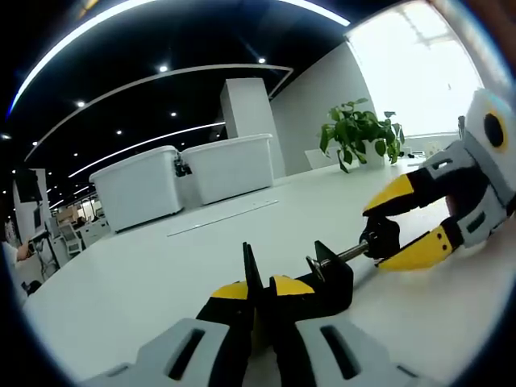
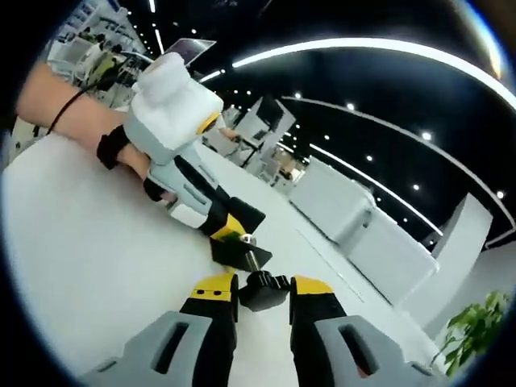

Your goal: Clamp the fixed fixture on the desktop, loosen the retaining clip, secure it to the edge of the desk, and tighten the retaining clip.

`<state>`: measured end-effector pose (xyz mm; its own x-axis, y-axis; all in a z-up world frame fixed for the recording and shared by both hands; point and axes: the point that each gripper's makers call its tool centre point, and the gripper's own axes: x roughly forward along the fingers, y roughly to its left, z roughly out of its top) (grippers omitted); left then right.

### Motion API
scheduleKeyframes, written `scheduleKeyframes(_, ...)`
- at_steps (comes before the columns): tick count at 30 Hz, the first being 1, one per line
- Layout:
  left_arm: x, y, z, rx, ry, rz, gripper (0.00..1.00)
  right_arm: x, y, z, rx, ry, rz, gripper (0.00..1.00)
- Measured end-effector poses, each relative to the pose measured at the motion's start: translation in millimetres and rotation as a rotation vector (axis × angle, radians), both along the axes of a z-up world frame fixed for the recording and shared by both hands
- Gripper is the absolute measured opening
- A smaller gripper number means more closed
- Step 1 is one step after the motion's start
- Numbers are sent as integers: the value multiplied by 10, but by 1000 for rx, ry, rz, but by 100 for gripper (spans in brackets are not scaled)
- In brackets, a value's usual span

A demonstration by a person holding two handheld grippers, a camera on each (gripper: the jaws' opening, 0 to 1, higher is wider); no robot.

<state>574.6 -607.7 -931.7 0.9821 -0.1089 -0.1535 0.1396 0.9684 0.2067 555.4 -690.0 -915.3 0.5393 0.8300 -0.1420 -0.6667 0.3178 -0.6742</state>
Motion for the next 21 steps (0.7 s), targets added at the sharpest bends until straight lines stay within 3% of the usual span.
scheduleKeyframes(3,-2,-1,1,1,-1,0,8,-20,25,-10,-41,-80,12,24)
scheduleKeyframes(14,6,5,-13,1,0,2,8,-6,16,-19,-46,-69,4,24)
scheduleKeyframes(21,-15,-5,-24,1,-1,2,8,-52,7,-4,-61,-97,-1,25)
